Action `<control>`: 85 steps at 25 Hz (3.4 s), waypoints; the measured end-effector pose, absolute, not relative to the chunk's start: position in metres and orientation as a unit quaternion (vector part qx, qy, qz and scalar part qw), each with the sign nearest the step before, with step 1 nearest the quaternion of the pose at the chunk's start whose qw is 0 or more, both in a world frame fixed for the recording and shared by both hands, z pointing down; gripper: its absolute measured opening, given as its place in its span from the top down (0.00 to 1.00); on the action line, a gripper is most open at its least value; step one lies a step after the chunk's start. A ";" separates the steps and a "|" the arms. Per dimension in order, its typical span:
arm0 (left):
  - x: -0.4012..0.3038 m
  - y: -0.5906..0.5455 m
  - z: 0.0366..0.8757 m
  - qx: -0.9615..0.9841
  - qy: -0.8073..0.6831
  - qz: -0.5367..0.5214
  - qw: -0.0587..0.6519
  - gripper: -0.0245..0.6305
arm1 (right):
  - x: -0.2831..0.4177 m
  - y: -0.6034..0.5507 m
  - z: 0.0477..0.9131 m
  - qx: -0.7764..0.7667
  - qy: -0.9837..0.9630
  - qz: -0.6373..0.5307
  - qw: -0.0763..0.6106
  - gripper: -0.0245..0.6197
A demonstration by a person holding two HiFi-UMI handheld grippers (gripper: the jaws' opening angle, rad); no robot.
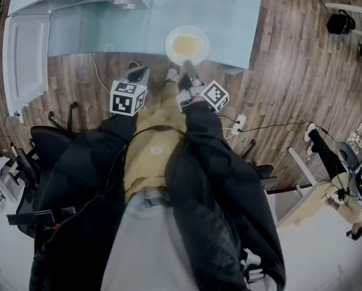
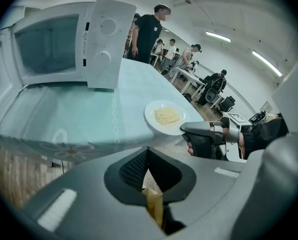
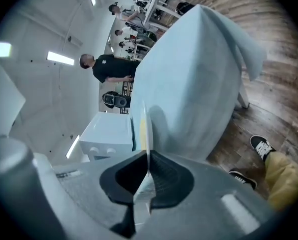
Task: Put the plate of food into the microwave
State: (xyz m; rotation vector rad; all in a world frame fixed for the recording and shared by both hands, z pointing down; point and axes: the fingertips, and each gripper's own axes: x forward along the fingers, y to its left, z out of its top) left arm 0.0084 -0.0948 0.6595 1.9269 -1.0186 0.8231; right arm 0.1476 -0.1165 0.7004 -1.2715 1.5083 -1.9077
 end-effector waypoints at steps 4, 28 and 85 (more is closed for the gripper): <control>-0.001 -0.097 0.657 0.756 -0.413 0.315 0.398 0.97 | 0.138 -0.118 0.692 -0.426 0.563 -0.680 0.201 0.95; -0.122 -0.099 0.650 0.698 -0.516 0.252 0.429 0.97 | -0.033 -0.147 0.654 -0.262 0.669 -0.689 0.093 0.94; -0.289 -0.174 0.641 0.684 -0.557 0.183 0.434 0.97 | -0.222 -0.339 0.642 -0.324 0.638 -0.673 0.188 0.80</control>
